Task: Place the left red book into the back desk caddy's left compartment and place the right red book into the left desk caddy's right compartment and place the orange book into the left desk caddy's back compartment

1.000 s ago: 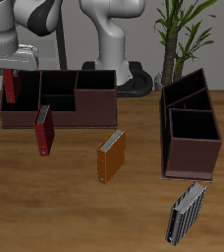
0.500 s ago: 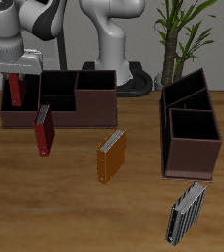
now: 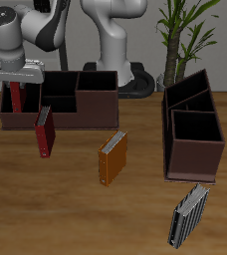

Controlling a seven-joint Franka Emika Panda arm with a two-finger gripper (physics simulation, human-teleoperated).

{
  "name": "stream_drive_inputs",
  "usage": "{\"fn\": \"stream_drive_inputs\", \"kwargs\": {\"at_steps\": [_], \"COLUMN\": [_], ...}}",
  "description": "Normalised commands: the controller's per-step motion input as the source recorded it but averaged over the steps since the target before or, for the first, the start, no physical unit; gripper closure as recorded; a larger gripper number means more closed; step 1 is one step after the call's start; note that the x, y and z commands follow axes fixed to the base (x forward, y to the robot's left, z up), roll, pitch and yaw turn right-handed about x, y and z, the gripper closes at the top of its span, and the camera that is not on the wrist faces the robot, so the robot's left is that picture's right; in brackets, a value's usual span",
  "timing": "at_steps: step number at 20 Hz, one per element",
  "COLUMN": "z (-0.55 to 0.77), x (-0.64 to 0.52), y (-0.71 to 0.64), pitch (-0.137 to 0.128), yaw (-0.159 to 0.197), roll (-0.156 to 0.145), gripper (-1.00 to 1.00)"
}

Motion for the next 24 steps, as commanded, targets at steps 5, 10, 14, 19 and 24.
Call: {"fn": "stream_drive_inputs", "kwargs": {"at_steps": [5, 10, 14, 19, 24], "z": [-0.19, -0.07, 0.03, 0.26, 0.34], "x": [0.09, 0.08, 0.02, 0.08, 0.12], "y": [-0.17, -0.05, 0.02, 0.1, 0.11], "pitch": [0.065, 0.022, -0.015, -0.043, -0.041], "yaw": [-0.032, -0.019, 0.014, 0.022, -0.011], "roll": [-0.06, -0.022, -0.006, -0.012, -0.022], "gripper": [1.0, -1.0, -1.0, -1.0, -1.0]}}
